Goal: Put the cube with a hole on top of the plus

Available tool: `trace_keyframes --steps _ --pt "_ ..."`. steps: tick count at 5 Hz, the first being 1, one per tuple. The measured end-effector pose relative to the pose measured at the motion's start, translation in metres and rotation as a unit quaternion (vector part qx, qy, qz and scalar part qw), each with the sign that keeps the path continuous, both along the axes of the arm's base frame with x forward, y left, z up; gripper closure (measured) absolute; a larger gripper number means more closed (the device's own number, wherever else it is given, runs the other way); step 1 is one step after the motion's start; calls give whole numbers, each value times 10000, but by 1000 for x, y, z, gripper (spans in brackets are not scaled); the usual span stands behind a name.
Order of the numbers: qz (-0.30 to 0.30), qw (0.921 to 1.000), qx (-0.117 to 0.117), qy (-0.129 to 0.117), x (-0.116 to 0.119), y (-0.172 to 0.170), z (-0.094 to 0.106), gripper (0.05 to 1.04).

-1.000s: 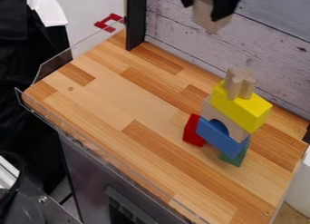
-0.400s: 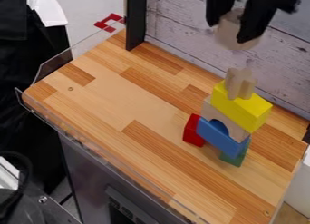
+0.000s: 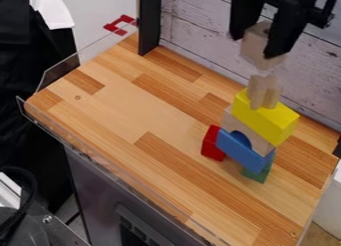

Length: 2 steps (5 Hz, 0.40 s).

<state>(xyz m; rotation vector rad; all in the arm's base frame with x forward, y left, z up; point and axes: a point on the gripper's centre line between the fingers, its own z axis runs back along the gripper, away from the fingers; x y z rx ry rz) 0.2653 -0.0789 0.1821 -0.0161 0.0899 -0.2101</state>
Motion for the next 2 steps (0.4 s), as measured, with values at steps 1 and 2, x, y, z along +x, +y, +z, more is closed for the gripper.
trace_keyframes --steps 1,2 --pt "-46 10000 10 47 -1 -5 -2 523" --pt "-115 9996 122 206 -3 -10 -9 523"
